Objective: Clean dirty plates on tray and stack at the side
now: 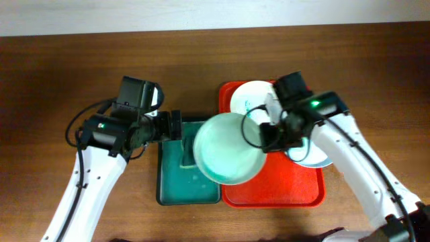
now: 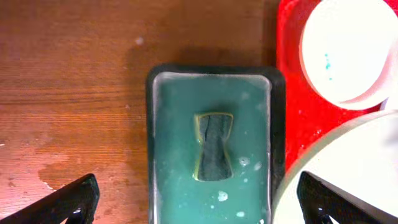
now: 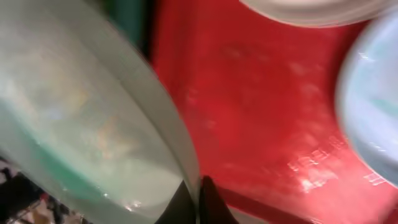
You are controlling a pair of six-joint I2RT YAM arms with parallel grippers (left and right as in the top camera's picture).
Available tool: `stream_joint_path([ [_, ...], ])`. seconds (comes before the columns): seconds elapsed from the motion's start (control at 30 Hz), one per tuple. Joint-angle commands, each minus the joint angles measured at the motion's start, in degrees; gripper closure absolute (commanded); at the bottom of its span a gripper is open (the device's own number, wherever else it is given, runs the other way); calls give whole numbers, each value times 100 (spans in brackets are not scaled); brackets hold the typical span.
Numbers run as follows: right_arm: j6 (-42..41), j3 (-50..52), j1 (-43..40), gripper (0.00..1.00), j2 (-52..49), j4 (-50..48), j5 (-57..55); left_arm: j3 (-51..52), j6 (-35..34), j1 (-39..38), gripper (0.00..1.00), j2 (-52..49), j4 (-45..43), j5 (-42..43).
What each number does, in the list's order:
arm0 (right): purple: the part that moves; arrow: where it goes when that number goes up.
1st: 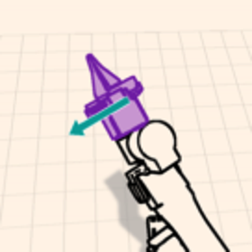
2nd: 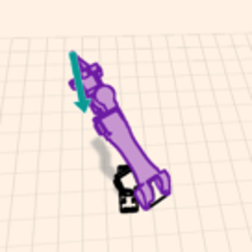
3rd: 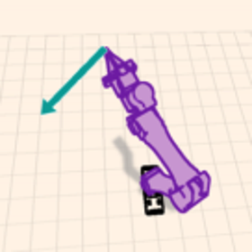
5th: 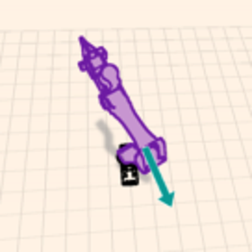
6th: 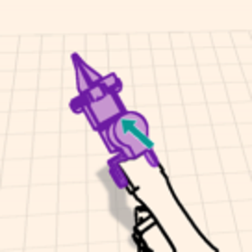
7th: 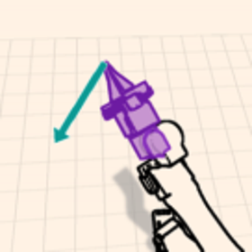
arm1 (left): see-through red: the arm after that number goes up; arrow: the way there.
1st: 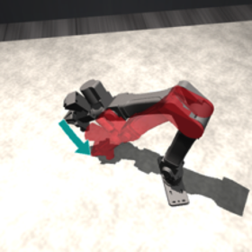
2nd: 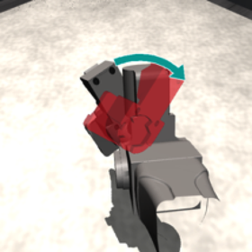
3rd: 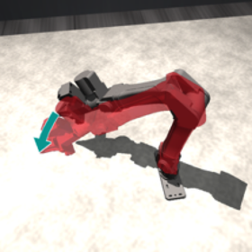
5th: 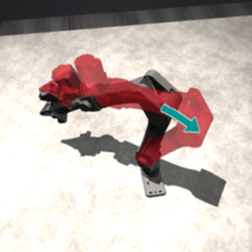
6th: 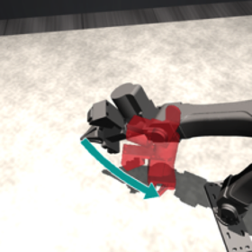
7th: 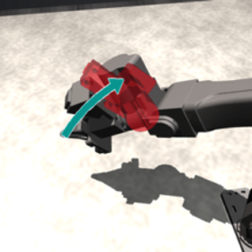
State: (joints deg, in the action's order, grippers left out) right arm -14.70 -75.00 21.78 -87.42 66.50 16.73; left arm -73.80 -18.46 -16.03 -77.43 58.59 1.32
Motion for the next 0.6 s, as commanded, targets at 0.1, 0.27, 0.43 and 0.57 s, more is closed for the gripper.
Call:
stream_joint_path([
  [0.1, -1283, -98, 1392, 96, -247, -1150, -2288, -72, 11, 35, 0, 42, 31, -262],
  [0.27, -1287, -120, 1620, 96, -219, -1425, -3460, -72, 9, 35, 1, 42, 26, -262],
  [0.43, -1733, -197, 2839, 96, -166, -1196, -5993, -72, 9, 35, 0, 42, 28, -262],
  [0.57, -1731, -264, 3421, 96, -155, -1189, -6645, -72, 9, 33, 0, 42, 28, -262],
])
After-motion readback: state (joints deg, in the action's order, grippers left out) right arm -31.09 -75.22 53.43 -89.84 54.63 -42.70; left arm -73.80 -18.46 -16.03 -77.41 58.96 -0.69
